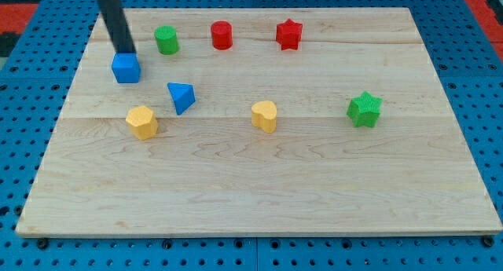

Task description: Move the yellow hexagon diagonally to the red circle

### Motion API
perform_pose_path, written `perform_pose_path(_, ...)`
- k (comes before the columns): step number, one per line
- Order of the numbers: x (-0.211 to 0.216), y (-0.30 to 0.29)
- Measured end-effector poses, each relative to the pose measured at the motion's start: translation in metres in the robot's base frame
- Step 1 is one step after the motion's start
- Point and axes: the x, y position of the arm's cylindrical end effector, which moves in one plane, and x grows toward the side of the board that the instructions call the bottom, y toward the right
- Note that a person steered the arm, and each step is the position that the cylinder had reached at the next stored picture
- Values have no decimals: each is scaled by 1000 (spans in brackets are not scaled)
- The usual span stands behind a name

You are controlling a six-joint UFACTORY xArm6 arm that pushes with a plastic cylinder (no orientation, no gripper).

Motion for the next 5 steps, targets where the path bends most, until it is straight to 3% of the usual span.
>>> perform_pose_path(1,57,-50)
perform_pose_path(3,193,-6)
perform_pose_path(4,235,7)
perform_pose_path(5,222,30)
